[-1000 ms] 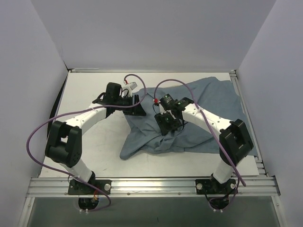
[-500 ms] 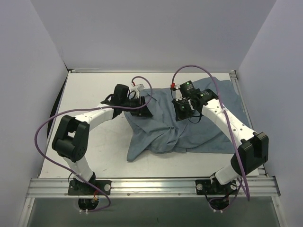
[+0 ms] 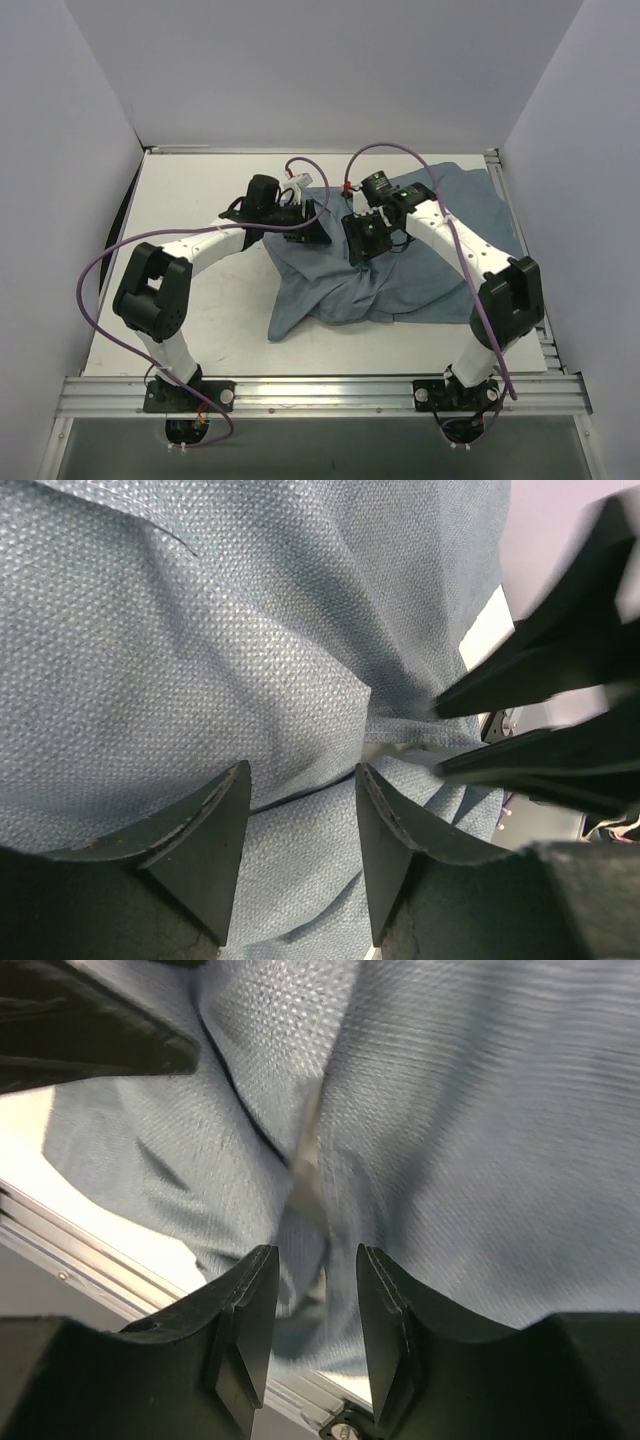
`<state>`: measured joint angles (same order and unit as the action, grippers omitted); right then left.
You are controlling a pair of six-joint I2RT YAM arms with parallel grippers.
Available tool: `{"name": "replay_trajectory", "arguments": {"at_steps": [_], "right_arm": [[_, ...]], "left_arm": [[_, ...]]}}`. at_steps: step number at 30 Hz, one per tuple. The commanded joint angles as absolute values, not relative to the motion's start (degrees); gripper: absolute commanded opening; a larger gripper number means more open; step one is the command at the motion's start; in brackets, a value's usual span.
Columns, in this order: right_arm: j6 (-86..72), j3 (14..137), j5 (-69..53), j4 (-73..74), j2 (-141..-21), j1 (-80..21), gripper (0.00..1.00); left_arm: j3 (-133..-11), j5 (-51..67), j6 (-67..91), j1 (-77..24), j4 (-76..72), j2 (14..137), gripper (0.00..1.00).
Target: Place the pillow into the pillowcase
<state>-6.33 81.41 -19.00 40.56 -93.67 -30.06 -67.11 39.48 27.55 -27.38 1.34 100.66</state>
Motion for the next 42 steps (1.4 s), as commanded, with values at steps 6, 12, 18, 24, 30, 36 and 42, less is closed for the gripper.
{"name": "replay_trajectory", "arguments": {"at_steps": [6, 12, 18, 24, 30, 36, 42], "right_arm": [[-6.5, 80.5, -19.3, 41.4, -102.5, -33.0, 0.37], [-7.6, 81.2, -18.5, 42.1, -97.4, -29.4, 0.0], [-6.9, 80.0, -18.4, 42.7, -88.1, -25.8, 0.0], [-6.9, 78.8, -22.2, 43.3, -88.7, -24.4, 0.0], [-8.9, 80.6, -30.6, 43.2, -87.8, -21.9, 0.11], [-10.6, 80.9, -33.7, 43.1, -89.1, -20.7, 0.03], [-12.5, 82.4, -40.1, 42.5, -87.9, -18.2, 0.0]], "left_arm": [[-67.7, 38.1, 27.5, -27.2, -0.1, 100.1, 0.59], [-66.0, 38.1, 29.4, -27.2, -0.2, 101.7, 0.49], [-66.5, 37.0, 29.2, -27.2, -0.6, 104.1, 0.41], [-68.2, 36.0, 27.6, -27.3, 2.7, 106.3, 0.33], [-65.7, 41.1, 29.3, -27.3, -5.0, 104.0, 0.32], [-67.4, 43.1, 35.6, -29.8, -12.0, 104.0, 0.32], [-73.7, 41.9, 37.6, -33.3, -14.0, 109.9, 0.29]]}}
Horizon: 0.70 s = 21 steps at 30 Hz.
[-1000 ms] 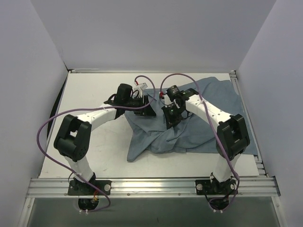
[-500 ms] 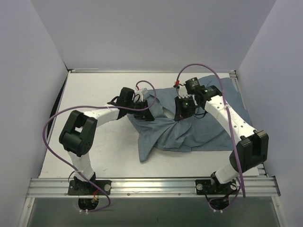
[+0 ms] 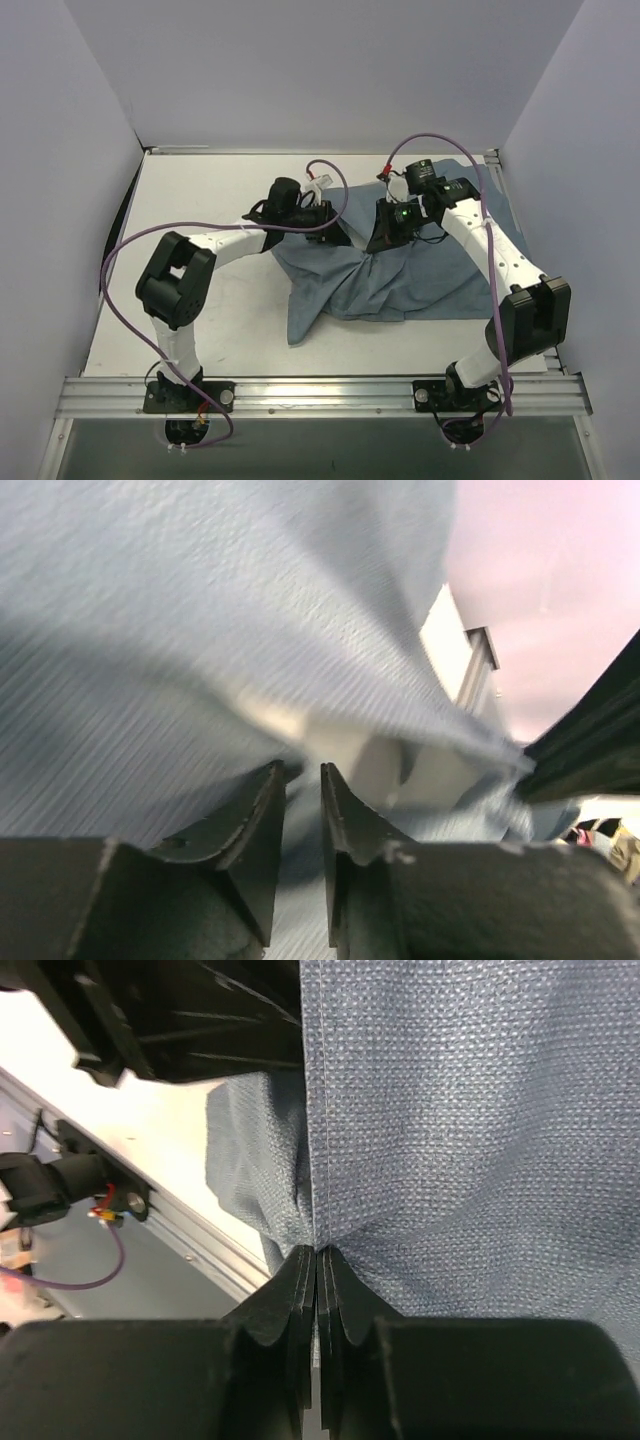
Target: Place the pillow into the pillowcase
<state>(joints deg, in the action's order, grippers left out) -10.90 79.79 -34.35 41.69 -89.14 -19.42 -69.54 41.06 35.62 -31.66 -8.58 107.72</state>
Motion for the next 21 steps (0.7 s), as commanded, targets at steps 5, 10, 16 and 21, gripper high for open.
{"name": "replay_trajectory", "arguments": {"at_steps": [5, 10, 16, 21], "right_arm": [[-14.9, 79.9, -43.7, 37.5, -84.9, -18.9, 0.0], [-15.7, 76.5, -39.3, 31.8, -88.8, -22.5, 0.0], [-16.9, 86.6, -32.0, 25.8, -100.6, -30.0, 0.0], [-17.8, 100.2, -31.3, 24.9, -110.0, -34.0, 0.0]], "left_arm": [[-77.2, 44.3, 42.1, -34.5, -18.3, 114.0, 0.28], [-72.0, 47.7, 33.0, -22.2, -3.3, 101.1, 0.56], [-69.2, 42.1, 6.8, -6.7, 26.1, 84.5, 0.76], [-64.3, 39.6, -2.5, 2.1, 38.2, 76.2, 0.77]]}}
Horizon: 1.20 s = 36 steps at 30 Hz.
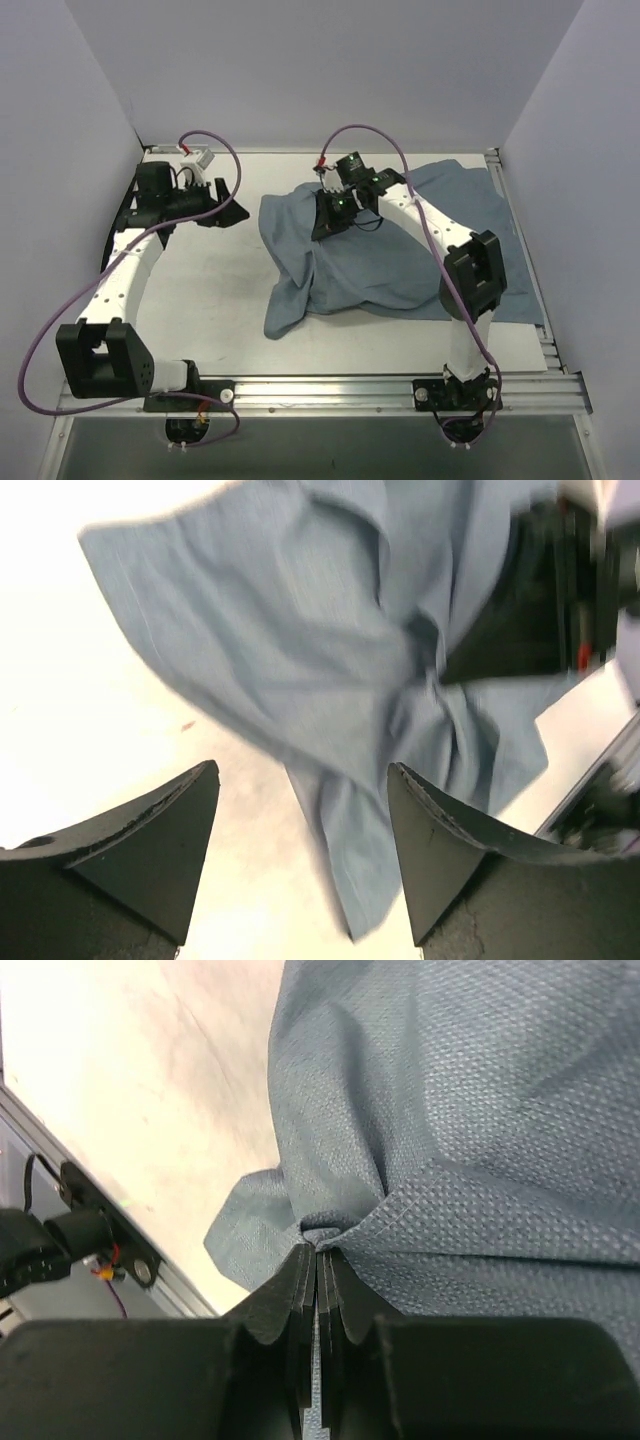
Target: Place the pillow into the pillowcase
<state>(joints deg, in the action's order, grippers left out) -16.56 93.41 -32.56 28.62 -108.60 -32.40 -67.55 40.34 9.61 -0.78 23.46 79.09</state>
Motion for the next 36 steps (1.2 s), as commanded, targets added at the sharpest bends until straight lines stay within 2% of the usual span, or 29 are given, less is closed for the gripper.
{"name": "replay_trajectory", "arguments": {"at_steps": [1, 6, 9, 10, 11, 12, 13, 14, 18, 22, 23, 25, 27, 32, 35, 36], "right_arm": [[-17.8, 103.1, -31.1, 24.4, -111.8, -34.5, 0.0], [-17.2, 106.4, -31.8, 23.8, -113.0, -35.8, 0.0], [-10.5, 105.6, -33.0, 30.4, -110.7, -34.0, 0.29], [-8.5, 104.5, -33.3, 36.2, -107.7, -31.2, 0.61], [-6.4, 100.2, -33.2, 38.6, -105.6, -29.1, 0.71], [-2.8, 97.3, -33.0, 42.3, -103.0, -27.1, 0.8], [-0.5, 94.4, -32.8, 43.8, -97.3, -22.2, 0.97], [2.1, 91.2, -31.7, 45.6, -94.5, -20.1, 1.0], [18.1, 74.3, -19.4, 53.0, -80.6, -11.4, 1.0], [34.6, 60.8, -6.5, 55.4, -69.6, -0.5, 1.0], [37.3, 57.8, -5.2, 55.3, -68.7, 5.9, 1.0], [42.5, 50.7, -4.6, 53.4, -67.2, 11.9, 1.0], [47.9, 46.7, -3.7, 48.1, -67.2, 17.8, 1.0], [50.4, 37.8, -1.7, 37.0, -72.2, 20.2, 1.0], [48.9, 36.1, 1.7, 29.7, -78.8, 20.3, 0.98], [47.8, 36.2, 3.8, 25.7, -82.8, 20.5, 0.93]], "left_arm": [[-62.6, 39.9, -6.5, 2.6, 39.6, 75.2, 0.77], [-60.6, 37.8, -18.9, 4.2, 48.7, 71.8, 0.83], [-62.0, 39.4, -25.7, 4.3, 54.7, 75.0, 0.84], [-62.3, 40.9, -30.1, 4.1, 56.0, 75.8, 0.88], [-62.6, 41.7, -32.7, 3.3, 58.4, 76.7, 0.97], [-62.4, 41.8, -34.4, 2.2, 58.9, 77.9, 0.97], [-62.2, 40.3, -36.7, 0.8, 58.9, 78.5, 0.97], [-61.6, 39.3, -37.9, -3.6, 58.1, 78.9, 0.97], [-55.5, 30.3, -39.4, -13.3, 49.9, 80.2, 0.97], [-53.8, 22.9, -39.5, -16.3, 43.7, 84.6, 0.97], [-54.1, 21.0, -39.6, -16.4, 43.1, 85.9, 0.97], [-53.8, 19.6, -41.0, -16.3, 42.4, 88.5, 0.97], [-53.1, 18.0, -43.4, -16.1, 40.8, 89.1, 0.97], [-52.1, 15.9, -46.3, -15.9, 39.6, 91.3, 0.96], [-52.5, 16.7, -47.0, -14.8, 39.6, 93.0, 0.9], [-52.6, 16.9, -47.0, -14.5, 39.6, 93.9, 0.86]]}}
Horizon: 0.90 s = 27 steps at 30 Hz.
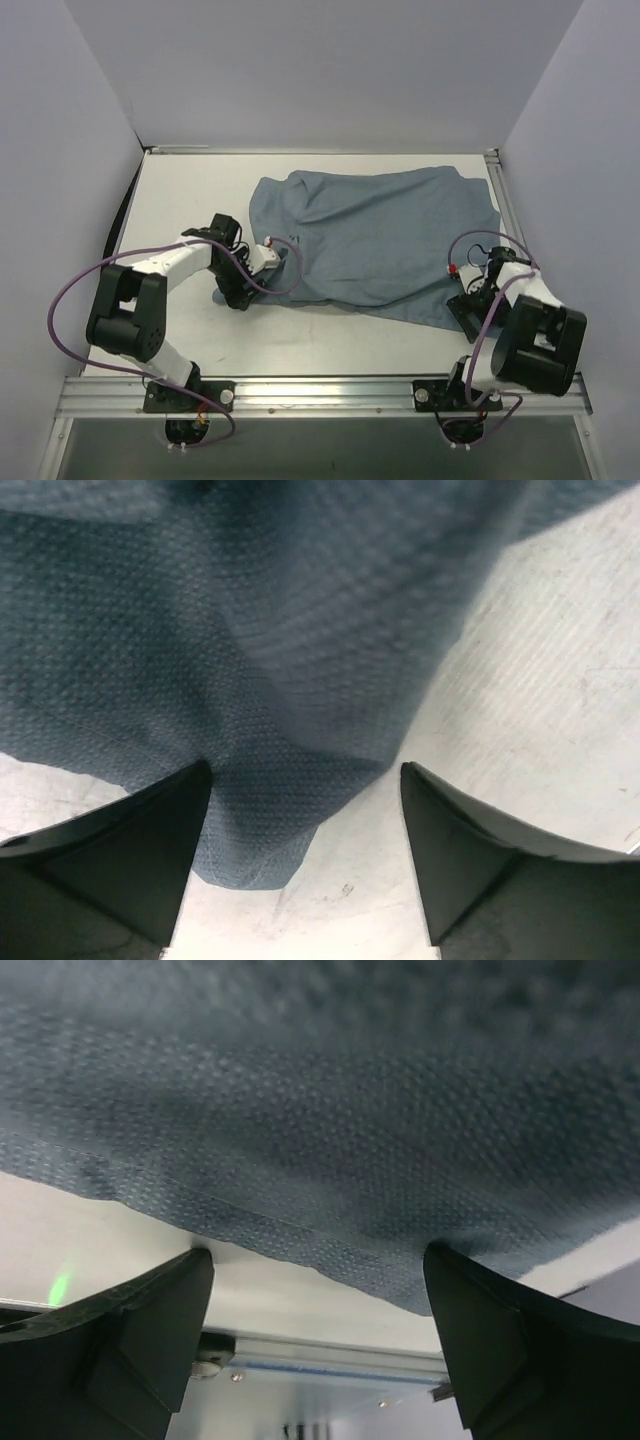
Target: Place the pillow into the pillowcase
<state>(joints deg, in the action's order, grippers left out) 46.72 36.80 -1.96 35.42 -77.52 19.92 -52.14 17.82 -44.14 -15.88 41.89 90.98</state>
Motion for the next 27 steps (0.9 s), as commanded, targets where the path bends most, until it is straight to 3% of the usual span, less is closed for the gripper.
{"name": "replay_trajectory", "arguments": {"at_steps": [1, 2, 3, 4, 5, 6, 8, 18, 27], "right_arm": [[47.1, 36.7, 4.9, 24.1, -84.9, 21.2, 0.88], [46.5, 37.7, 5.5, 23.3, -87.0, 21.7, 0.8], [45.5, 40.4, 6.0, 22.5, -90.5, 22.7, 0.61], [44.4, 41.8, 5.3, 22.6, -91.9, 24.2, 0.51], [44.0, 42.9, 4.8, 22.8, -92.8, 24.7, 0.37], [43.9, 45.3, 4.6, 23.6, -93.4, 25.0, 0.01], [42.0, 48.3, 2.4, 27.7, -92.5, 25.3, 0.0], [29.0, 78.2, -15.0, 41.0, -77.6, 25.8, 0.0], [22.3, 105.3, -15.9, 40.8, -71.0, 28.9, 0.0]], "left_arm": [[-53.0, 17.8, -46.9, -14.2, 39.7, 94.2, 0.78], [-53.2, 18.5, -46.6, -13.2, 39.8, 94.6, 0.71], [-53.4, 19.1, -46.3, -12.6, 39.8, 94.8, 0.61], [-53.6, 19.9, -46.1, -12.2, 39.8, 94.9, 0.38], [-53.8, 20.2, -45.9, -11.8, 40.0, 95.0, 0.28], [-54.6, 20.5, -45.0, -10.6, 40.1, 94.9, 0.19], [-56.2, 23.4, -44.0, -8.7, 41.2, 93.0, 0.0], [-77.8, 36.5, -28.2, 3.2, 43.9, 84.6, 0.0], [-91.7, 31.9, -4.9, 8.2, 30.0, 71.4, 0.0]]}}
